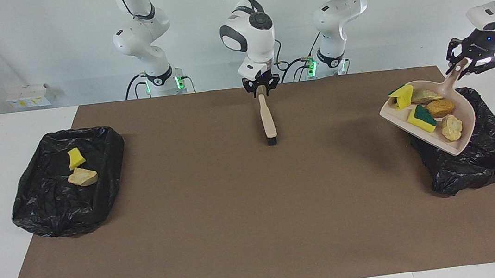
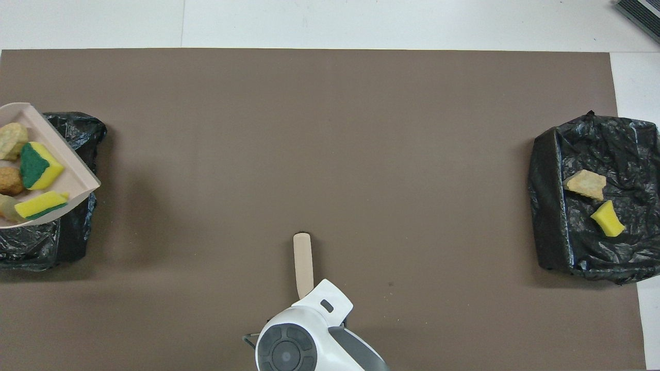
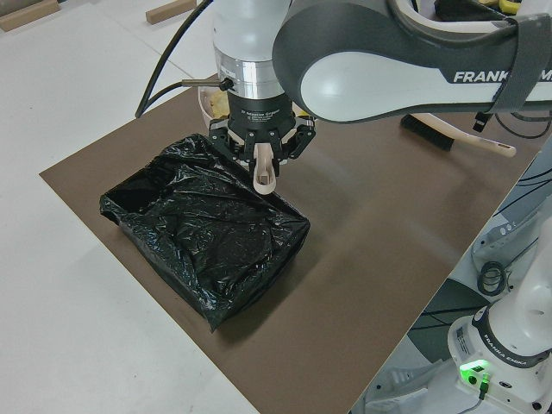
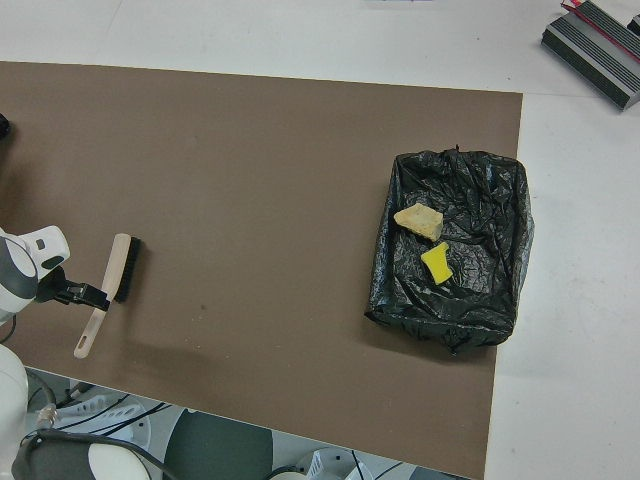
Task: Sweep and dump trash in bin
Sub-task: 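Carry the full dustpan to the black bag with the left gripper, then tip the dustpan into the bag while the right gripper sets down the brush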
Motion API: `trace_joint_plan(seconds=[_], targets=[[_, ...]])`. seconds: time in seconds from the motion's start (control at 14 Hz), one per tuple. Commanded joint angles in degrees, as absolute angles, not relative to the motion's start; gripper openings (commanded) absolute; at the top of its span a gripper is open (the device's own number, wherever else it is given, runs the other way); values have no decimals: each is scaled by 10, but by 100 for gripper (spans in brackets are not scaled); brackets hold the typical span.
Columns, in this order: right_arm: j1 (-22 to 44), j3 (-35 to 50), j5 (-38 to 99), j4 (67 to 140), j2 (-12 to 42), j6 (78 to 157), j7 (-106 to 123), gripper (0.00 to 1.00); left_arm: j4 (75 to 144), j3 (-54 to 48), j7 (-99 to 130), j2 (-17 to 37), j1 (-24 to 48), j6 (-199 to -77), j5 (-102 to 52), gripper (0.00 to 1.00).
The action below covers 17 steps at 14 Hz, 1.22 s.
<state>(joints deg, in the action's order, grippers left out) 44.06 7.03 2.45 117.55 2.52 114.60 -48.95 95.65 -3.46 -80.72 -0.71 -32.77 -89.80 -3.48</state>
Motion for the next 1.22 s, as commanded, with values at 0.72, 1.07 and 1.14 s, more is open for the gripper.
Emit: trace_joint_plan(seconds=[0.72,1.07,1.14], targets=[[156,69,-20,916,21,872,-16,100,770,-42,-1014,148,-360,-972,140,0],[63,69,-33,891,20,868,50,100,787,-42,-1010,156,-294,-1021,278,0],[50,69,-33,889,20,867,45,100,794,-42,-1010,156,-283,-1033,305,0]])
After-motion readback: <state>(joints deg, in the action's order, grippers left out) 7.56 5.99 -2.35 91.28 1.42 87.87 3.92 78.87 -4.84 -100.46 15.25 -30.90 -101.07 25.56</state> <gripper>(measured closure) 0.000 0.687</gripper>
